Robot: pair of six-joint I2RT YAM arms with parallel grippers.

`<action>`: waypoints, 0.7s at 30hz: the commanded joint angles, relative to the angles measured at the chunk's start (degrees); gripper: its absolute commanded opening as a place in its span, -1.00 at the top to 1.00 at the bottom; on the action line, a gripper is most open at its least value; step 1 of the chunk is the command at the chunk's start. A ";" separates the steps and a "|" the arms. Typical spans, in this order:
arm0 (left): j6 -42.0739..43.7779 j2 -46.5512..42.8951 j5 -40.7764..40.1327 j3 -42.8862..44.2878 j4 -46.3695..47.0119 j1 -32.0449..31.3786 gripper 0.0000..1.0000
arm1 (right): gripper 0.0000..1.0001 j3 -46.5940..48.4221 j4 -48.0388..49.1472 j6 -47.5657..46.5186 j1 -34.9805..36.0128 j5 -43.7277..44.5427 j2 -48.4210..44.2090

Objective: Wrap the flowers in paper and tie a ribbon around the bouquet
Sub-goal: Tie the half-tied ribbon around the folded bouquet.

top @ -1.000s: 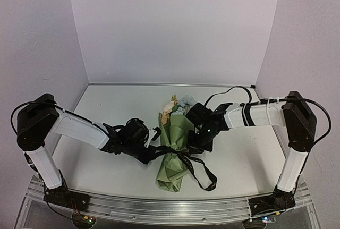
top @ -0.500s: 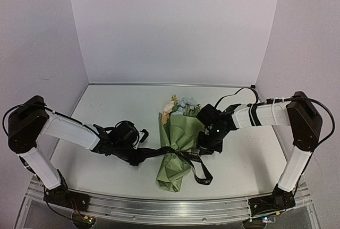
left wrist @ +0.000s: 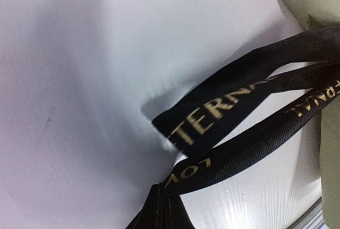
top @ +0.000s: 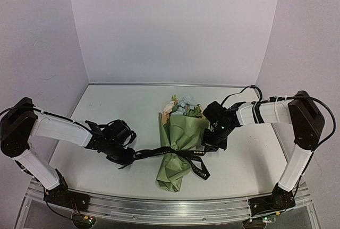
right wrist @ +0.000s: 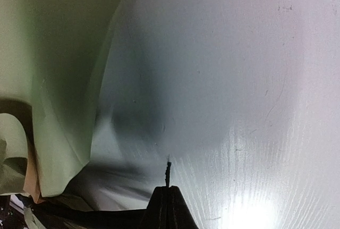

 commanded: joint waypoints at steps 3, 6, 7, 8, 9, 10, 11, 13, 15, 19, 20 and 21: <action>-4.80 -2.47 -0.88 0.26 -9.66 1.52 1.00 | 1.00 -0.43 -0.66 -0.88 -0.99 1.09 -2.09; -5.32 -1.68 -0.99 0.85 -11.57 2.02 1.00 | 1.00 -0.95 -0.65 -0.90 -1.55 2.11 -2.60; -5.37 -1.30 -0.99 1.11 -12.39 2.25 1.00 | 1.00 -1.15 -0.59 -0.94 -1.73 2.59 -2.79; -5.30 -1.00 -1.03 1.39 -12.98 2.36 1.00 | 1.00 -1.35 -0.57 -1.13 -1.97 3.07 -3.00; -5.36 -0.60 -1.22 1.59 -13.78 2.63 1.00 | 1.00 -1.53 -0.57 -1.30 -2.15 3.56 -3.19; -5.35 -0.43 -1.42 1.85 -14.44 2.91 1.00 | 1.00 -1.61 -0.57 -1.33 -2.27 3.74 -3.29; -5.50 -0.33 -1.55 1.90 -15.13 3.28 1.00 | 1.00 -1.60 -0.57 -1.30 -2.46 3.88 -3.34; -5.76 -0.26 -1.66 1.92 -16.27 4.04 1.00 | 1.00 -1.54 -0.53 -1.18 -2.82 4.00 -3.25; -6.27 -0.12 -2.04 2.00 -17.71 4.77 1.00 | 1.00 -1.37 -0.44 -1.08 -3.08 4.10 -3.18; -7.52 -0.06 -3.03 2.91 -19.93 5.18 1.00 | 1.00 -0.87 -0.31 -1.25 -3.39 3.72 -2.98; -7.99 0.07 -4.24 3.17 -20.77 5.47 1.00 | 1.00 -0.81 -0.31 -1.25 -3.43 3.69 -2.93; -8.35 0.21 -5.07 3.34 -21.48 5.80 1.00 | 1.00 -0.80 -0.31 -1.25 -3.50 3.74 -2.92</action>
